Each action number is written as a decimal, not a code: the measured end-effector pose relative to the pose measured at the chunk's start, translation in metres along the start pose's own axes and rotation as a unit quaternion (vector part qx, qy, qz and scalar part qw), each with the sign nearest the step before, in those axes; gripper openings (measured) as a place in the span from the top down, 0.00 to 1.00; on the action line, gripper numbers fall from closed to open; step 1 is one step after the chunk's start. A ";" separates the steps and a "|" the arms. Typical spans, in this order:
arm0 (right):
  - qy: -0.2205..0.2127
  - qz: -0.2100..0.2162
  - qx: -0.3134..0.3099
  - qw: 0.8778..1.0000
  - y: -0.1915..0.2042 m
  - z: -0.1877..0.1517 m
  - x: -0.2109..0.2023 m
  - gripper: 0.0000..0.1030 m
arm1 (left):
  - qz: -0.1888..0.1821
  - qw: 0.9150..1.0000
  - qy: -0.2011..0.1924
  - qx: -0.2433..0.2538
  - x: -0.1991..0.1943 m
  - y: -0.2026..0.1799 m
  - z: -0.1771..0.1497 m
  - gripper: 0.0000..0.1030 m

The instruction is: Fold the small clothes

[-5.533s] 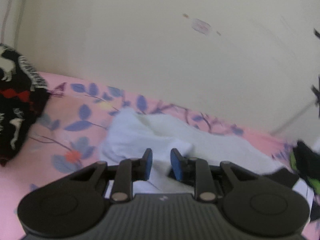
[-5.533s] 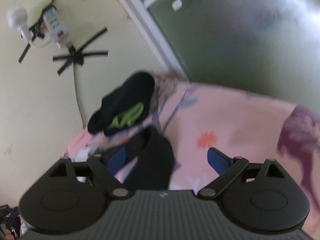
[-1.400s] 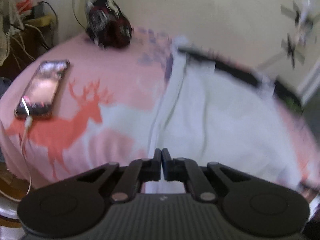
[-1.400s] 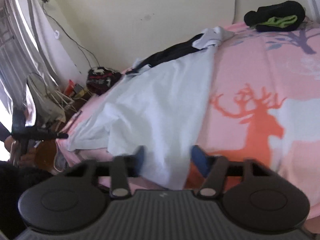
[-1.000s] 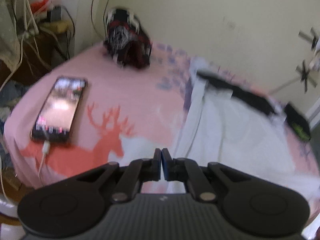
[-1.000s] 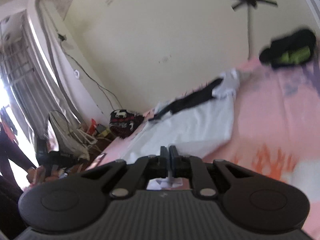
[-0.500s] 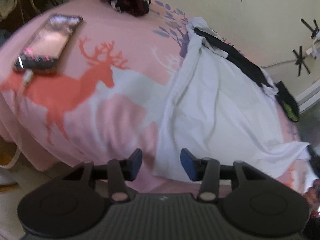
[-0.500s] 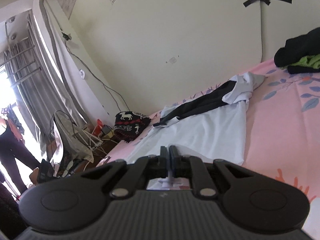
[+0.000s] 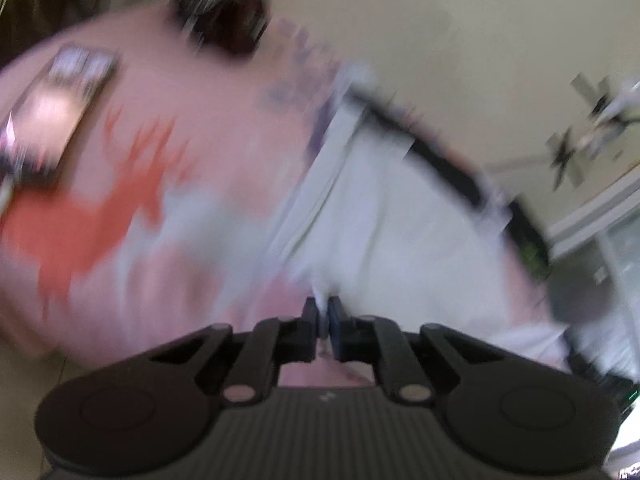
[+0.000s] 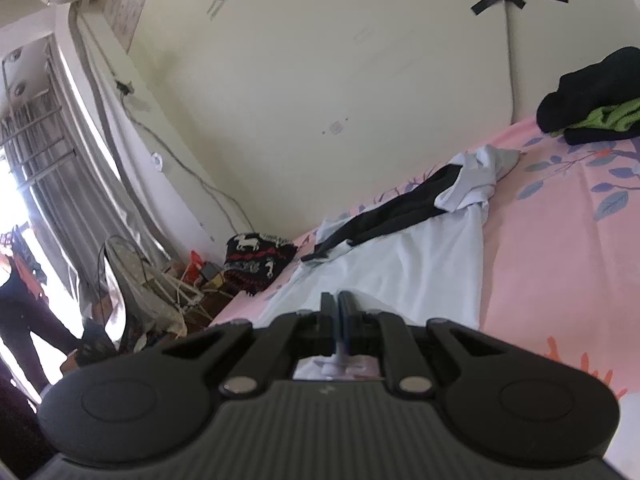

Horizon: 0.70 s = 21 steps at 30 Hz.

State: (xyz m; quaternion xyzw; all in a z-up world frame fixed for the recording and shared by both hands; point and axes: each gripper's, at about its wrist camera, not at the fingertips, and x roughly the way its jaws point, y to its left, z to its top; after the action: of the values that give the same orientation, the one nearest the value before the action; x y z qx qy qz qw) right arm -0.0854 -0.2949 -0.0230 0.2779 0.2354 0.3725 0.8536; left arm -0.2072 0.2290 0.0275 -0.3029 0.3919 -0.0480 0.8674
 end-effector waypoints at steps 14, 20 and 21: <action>-0.059 -0.164 0.048 0.984 -0.057 0.087 0.081 0.31 | 0.098 0.994 -0.043 -0.037 0.133 -0.039 0.160 0.73; 0.008 -0.173 0.030 0.984 -0.044 0.027 0.048 0.30 | 0.098 0.995 0.008 -0.023 0.130 -0.005 0.109 0.52; 0.015 -0.172 0.037 0.984 -0.045 0.021 0.049 0.30 | 0.089 0.996 0.014 -0.026 0.129 -0.003 0.105 0.52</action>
State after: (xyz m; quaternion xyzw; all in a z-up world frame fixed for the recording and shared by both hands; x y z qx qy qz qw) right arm -0.0200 -0.2895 -0.0463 0.2593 0.3064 0.2155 0.8902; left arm -0.0437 0.2360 -0.0011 -0.2887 0.4305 0.0349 0.8545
